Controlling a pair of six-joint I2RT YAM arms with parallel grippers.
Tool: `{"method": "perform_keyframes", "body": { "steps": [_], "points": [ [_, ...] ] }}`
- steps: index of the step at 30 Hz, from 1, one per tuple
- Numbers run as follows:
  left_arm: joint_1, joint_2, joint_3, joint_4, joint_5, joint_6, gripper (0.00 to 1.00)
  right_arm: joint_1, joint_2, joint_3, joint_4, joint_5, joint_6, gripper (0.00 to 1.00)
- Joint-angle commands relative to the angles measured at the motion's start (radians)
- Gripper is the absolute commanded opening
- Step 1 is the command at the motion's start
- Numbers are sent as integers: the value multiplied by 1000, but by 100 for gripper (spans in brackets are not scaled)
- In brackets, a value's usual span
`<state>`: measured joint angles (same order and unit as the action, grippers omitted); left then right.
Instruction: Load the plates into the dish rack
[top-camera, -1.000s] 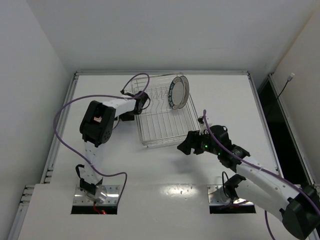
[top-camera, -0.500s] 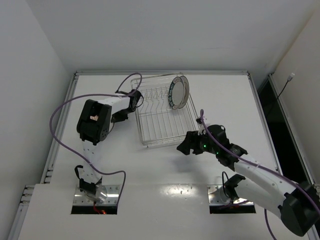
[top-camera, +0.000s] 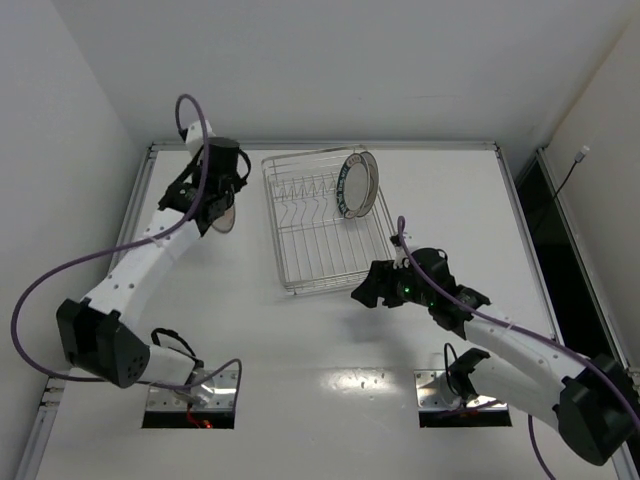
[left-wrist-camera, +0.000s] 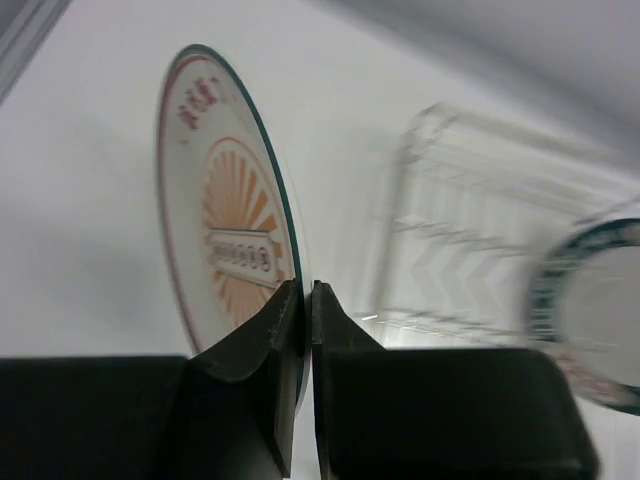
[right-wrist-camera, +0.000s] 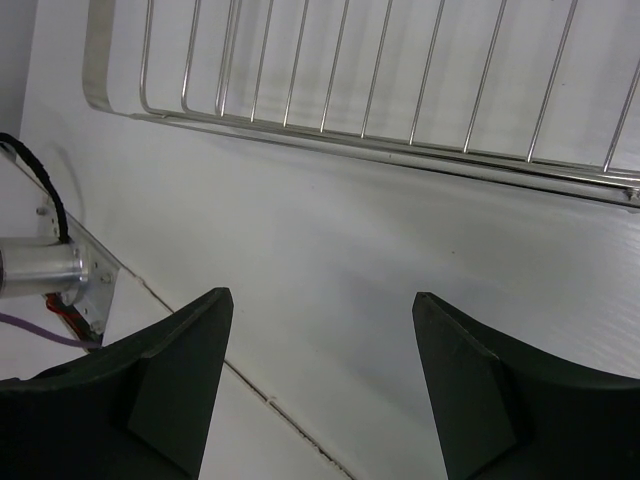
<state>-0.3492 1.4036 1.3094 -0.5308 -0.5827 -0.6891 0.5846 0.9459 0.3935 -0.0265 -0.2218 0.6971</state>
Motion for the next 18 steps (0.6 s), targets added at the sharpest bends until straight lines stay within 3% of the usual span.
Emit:
{"method": "perform_keyframes", "body": {
  "steps": [1, 4, 9, 18],
  "points": [
    [-80, -23, 153, 158, 115, 28, 0, -3, 4, 8, 68, -21, 13, 70],
    [-115, 12, 272, 237, 293, 2, 0, -12, 4, 8, 68, -21, 4, 70],
    [-116, 112, 225, 495, 559, -121, 0, -12, -35, 8, 50, -21, 4, 70],
    [-134, 302, 205, 744, 690, -230, 0, -40, -70, -10, 59, -33, 4, 70]
  ]
}}
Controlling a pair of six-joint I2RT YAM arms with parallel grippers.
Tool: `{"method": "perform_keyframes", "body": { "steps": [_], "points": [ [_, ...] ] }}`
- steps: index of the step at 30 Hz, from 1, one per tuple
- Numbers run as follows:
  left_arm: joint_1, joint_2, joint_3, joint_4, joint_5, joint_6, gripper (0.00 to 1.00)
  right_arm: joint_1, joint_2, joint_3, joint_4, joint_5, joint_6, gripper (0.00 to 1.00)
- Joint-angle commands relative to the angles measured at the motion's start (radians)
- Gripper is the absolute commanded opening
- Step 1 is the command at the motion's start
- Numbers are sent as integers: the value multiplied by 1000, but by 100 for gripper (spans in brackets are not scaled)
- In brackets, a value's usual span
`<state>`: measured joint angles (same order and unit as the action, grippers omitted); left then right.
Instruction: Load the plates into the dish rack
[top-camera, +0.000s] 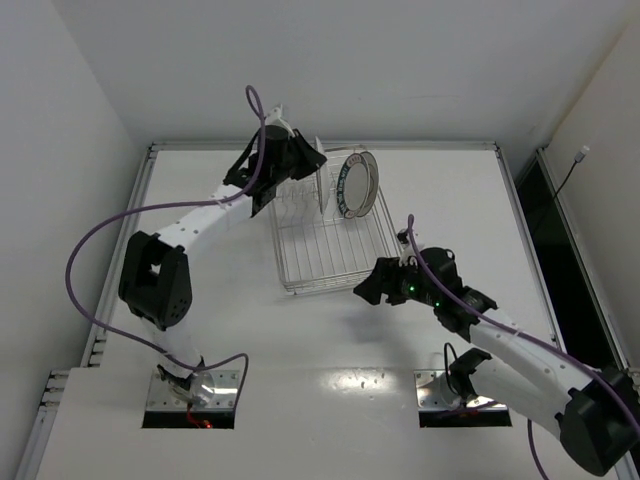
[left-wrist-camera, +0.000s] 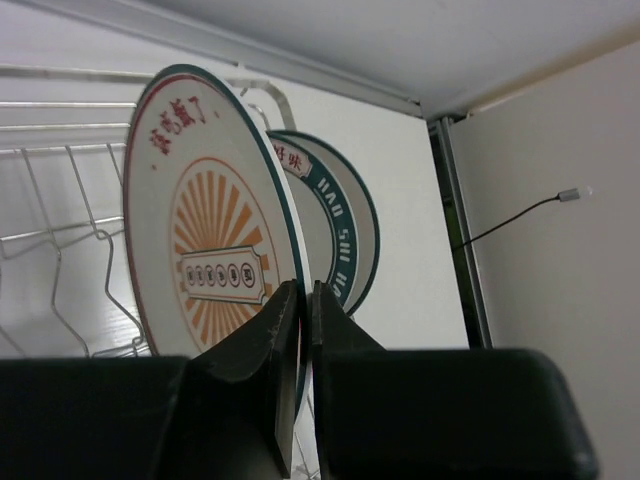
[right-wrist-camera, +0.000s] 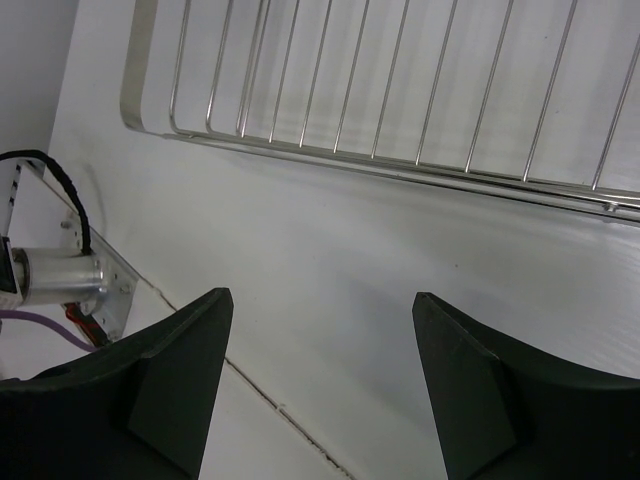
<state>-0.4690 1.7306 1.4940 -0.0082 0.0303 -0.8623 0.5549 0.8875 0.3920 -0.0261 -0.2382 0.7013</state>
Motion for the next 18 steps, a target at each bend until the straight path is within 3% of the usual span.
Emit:
{"method": "perform_keyframes", "body": {
  "steps": [1, 18],
  "points": [
    [-25, -16, 20, 231, 77, -66, 0, -10, -12, -8, 58, -26, 0, 70],
    [-103, 30, 117, 229, -35, -63, 0, -79, -12, -27, 86, -95, -10, 71]
  ]
}}
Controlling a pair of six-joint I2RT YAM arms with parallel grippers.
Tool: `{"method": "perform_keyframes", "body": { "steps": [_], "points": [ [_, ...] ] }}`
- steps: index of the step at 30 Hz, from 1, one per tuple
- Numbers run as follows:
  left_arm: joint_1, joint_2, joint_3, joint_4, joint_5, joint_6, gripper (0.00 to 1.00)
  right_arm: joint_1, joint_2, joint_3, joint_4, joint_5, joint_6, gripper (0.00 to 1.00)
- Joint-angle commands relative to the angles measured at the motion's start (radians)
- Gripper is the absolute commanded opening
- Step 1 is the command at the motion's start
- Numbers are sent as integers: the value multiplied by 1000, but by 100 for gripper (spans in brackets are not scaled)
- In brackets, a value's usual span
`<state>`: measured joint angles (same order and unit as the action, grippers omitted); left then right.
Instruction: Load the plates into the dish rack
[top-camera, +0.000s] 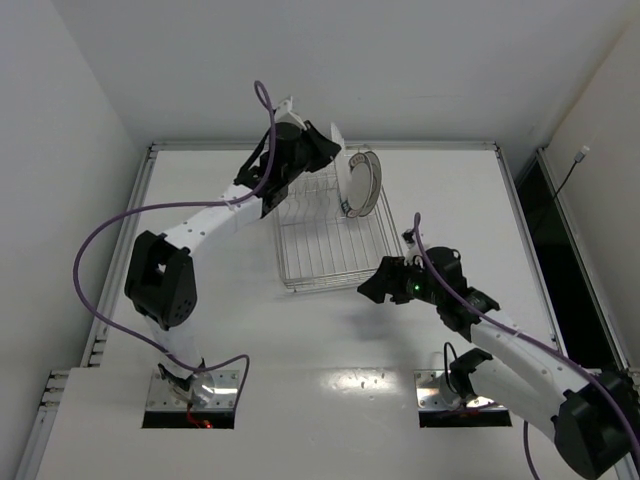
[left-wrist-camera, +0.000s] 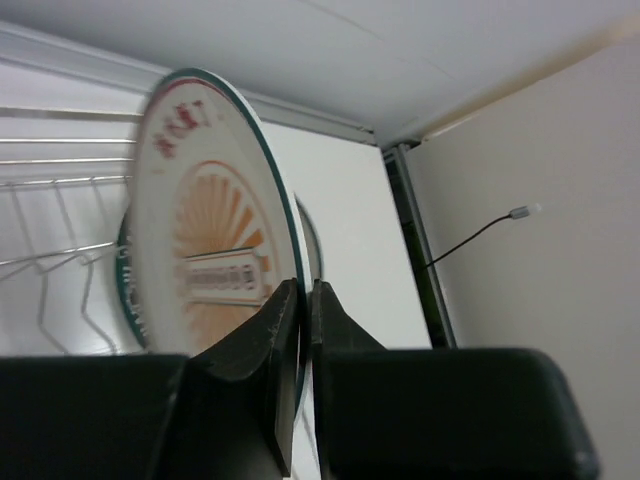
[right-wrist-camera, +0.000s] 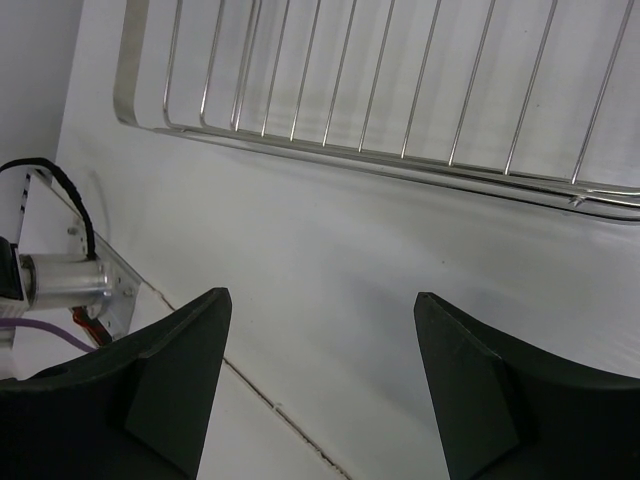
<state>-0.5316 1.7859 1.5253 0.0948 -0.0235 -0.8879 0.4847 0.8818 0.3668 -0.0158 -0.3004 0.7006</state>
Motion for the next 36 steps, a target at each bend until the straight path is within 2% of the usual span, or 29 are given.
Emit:
{"method": "perform_keyframes", "body": {
  "steps": [1, 15, 27, 36],
  "points": [
    [-41, -25, 96, 126, 8, -37, 0, -18, -6, -11, 76, -42, -9, 71],
    [-68, -5, 39, 117, -58, -57, 0, -67, -6, -29, 94, -92, -9, 71],
    [-97, -34, 30, 51, -197, -11, 0, -95, 3, -48, 122, -129, 0, 71],
    [-97, -2, -19, 40, -197, -31, 0, -113, 3, -48, 122, -138, 0, 71]
  ]
}}
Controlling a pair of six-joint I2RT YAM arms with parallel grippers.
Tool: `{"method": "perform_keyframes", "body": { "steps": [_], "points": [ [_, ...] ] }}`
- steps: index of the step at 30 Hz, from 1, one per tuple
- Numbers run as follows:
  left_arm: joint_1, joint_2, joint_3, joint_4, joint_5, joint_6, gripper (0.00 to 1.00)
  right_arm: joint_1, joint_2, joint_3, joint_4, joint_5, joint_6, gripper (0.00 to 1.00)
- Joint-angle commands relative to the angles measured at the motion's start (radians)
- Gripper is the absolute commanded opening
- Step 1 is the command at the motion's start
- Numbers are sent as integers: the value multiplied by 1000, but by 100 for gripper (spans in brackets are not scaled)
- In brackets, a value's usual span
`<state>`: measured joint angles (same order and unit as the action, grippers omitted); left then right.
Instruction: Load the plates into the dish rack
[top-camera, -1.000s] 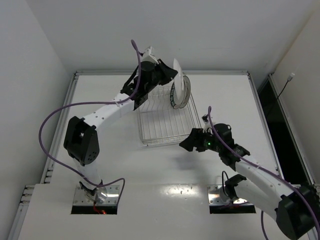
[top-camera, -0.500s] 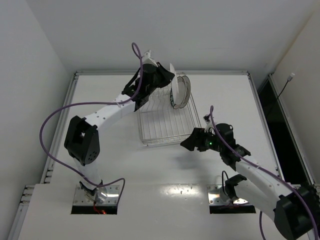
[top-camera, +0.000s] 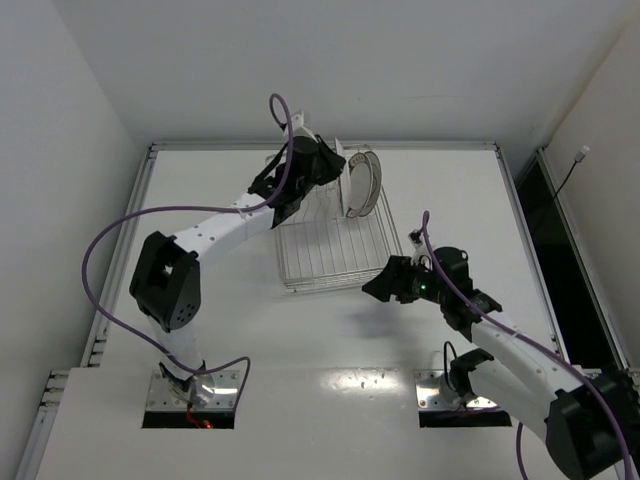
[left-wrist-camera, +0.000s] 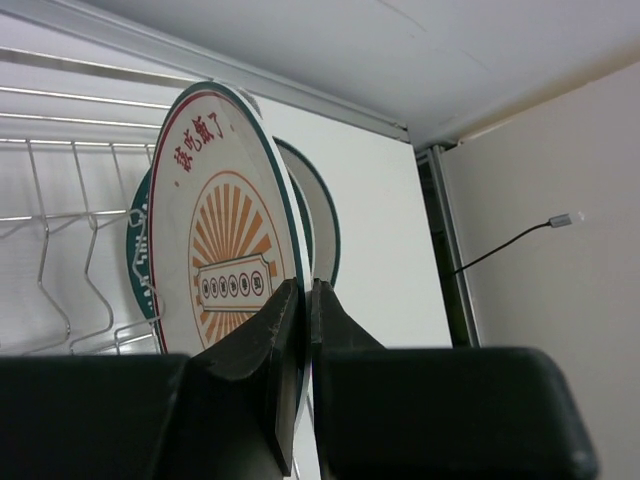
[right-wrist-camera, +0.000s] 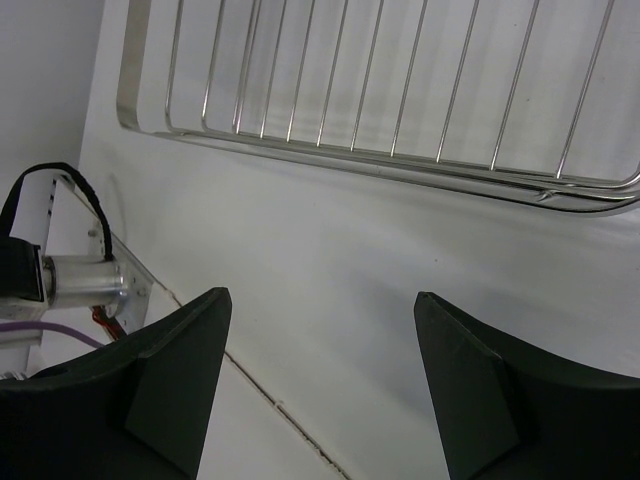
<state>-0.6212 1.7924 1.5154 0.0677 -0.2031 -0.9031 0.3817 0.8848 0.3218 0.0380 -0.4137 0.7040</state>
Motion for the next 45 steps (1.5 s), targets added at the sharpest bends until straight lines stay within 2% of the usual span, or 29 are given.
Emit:
{"method": "perform_keyframes", "body": {
  "steps": [1, 10, 12, 14, 15, 17, 18, 23, 27, 28, 29, 31, 32, 33, 34, 35, 36, 38, 42, 45],
  "points": [
    [-8, -8, -21, 67, -18, -16, 0, -10, 0, -3, 68, -25, -3, 71],
    [-8, 33, -21, 27, -27, -26, 0, -29, 0, -12, 77, -43, -3, 71],
    [-8, 59, 5, 0, 5, -26, 14, -29, 0, -12, 77, -43, -3, 71],
    [-8, 79, 60, -12, 28, -26, 36, -29, 0, -12, 77, -43, -3, 71],
    [-8, 79, 83, -40, 50, -26, 60, -38, 0, -12, 77, -43, -3, 71],
    [-8, 111, 161, -66, 73, -26, 79, -38, 0, -12, 68, -43, -3, 71],
    [-8, 122, 195, -110, 92, -17, 100, -38, 0, -12, 68, -43, -3, 71],
    [2, 199, 438, -298, 151, 21, 100, -38, 0, -12, 68, -43, -3, 71],
    [11, 135, 378, -364, 82, 55, 100, -38, 0, -12, 68, -43, -3, 71],
    [11, 63, 341, -374, 56, 87, 100, -38, 0, -12, 68, -43, -3, 71],
    [11, 18, 297, -375, -29, 102, 100, -38, 0, -12, 68, -43, 6, 71],
    [2, -91, 130, -375, -161, 172, 100, -38, 0, -21, 68, -53, 6, 71],
    [-12, -211, 67, -346, -324, 205, 100, -38, -9, -21, 68, -53, 6, 71],
    [-34, -273, -64, -327, -413, 242, 100, -38, -9, -21, 77, -53, 6, 71],
    [-43, -331, -133, -303, -497, 321, 100, -38, -9, -21, 77, -53, 6, 71],
    [-43, -387, -199, -258, -642, 358, 100, -38, -20, -21, 77, -53, 6, 73],
    [-43, -481, -312, -244, -698, 390, 100, -38, -20, -21, 77, -53, 6, 74],
    [-43, -557, -407, -235, -818, 454, 100, -38, -20, -30, 77, -53, 15, 74],
    [-12, -689, -639, -250, -877, 463, 100, -38, 20, -30, 99, -53, 15, 74],
    [-93, -737, -666, -242, -975, 478, 100, -38, 54, -20, 108, -53, 15, 76]
  ]
}}
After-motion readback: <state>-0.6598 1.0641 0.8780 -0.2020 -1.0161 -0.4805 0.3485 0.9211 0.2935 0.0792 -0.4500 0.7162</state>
